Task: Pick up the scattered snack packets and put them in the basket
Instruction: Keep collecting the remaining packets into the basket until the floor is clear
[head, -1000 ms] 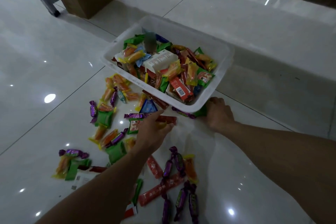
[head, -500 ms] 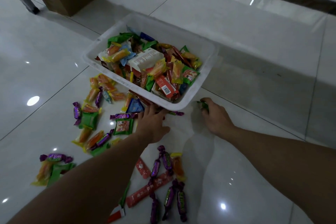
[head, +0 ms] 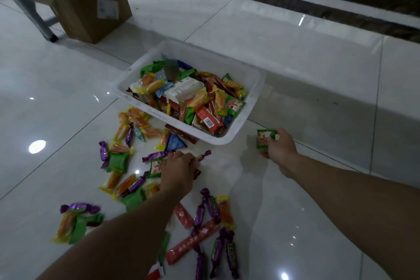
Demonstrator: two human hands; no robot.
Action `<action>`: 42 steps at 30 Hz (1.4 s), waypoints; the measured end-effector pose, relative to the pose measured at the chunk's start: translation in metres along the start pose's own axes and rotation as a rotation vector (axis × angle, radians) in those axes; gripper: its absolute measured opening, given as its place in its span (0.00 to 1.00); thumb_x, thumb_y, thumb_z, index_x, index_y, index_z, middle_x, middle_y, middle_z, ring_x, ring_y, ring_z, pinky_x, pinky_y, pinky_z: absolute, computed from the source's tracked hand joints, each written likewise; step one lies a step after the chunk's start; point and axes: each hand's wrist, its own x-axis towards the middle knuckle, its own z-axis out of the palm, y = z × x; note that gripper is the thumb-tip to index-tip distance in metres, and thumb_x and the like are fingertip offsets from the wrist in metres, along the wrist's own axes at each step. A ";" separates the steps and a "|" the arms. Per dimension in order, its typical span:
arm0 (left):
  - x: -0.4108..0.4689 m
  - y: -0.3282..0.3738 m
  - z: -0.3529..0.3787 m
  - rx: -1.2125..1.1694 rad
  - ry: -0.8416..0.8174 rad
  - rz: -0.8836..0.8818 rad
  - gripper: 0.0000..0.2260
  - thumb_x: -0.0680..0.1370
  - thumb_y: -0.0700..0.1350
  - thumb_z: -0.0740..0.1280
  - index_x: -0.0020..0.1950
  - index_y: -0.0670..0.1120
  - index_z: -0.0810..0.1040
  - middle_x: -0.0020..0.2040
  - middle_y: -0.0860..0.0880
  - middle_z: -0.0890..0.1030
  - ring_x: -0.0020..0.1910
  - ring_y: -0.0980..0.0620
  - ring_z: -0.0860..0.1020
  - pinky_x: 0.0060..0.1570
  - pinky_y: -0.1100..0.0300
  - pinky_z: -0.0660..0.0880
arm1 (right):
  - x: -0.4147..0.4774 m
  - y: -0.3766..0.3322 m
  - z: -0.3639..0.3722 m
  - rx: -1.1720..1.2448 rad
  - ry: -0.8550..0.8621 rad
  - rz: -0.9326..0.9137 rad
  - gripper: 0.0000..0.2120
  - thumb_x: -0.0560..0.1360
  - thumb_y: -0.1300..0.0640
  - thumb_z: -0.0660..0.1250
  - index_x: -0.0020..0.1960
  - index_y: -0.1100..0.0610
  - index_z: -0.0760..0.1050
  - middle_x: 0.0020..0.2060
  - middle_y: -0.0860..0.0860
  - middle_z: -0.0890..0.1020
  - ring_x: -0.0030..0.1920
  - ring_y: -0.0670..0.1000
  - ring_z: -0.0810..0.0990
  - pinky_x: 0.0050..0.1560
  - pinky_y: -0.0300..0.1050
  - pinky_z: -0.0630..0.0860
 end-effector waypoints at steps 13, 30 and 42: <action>0.004 -0.023 -0.069 -0.238 0.174 -0.215 0.09 0.81 0.49 0.59 0.45 0.48 0.75 0.39 0.49 0.78 0.38 0.48 0.77 0.39 0.53 0.76 | -0.032 -0.077 0.011 0.038 0.386 -0.256 0.07 0.81 0.55 0.57 0.57 0.51 0.71 0.51 0.58 0.81 0.48 0.63 0.81 0.49 0.59 0.79; 0.061 0.016 -0.117 -0.208 0.464 -0.057 0.11 0.82 0.50 0.59 0.46 0.46 0.76 0.42 0.49 0.77 0.40 0.50 0.75 0.36 0.54 0.72 | -0.025 -0.137 0.068 0.051 0.156 -0.247 0.03 0.81 0.54 0.57 0.53 0.50 0.69 0.50 0.57 0.81 0.48 0.58 0.82 0.51 0.57 0.80; 0.127 0.065 -0.113 -0.286 0.370 -0.052 0.13 0.80 0.52 0.61 0.48 0.45 0.80 0.42 0.49 0.78 0.42 0.50 0.75 0.39 0.57 0.67 | 0.013 -0.152 0.078 0.116 0.121 -0.192 0.01 0.80 0.54 0.60 0.50 0.49 0.68 0.49 0.57 0.81 0.47 0.58 0.82 0.50 0.57 0.80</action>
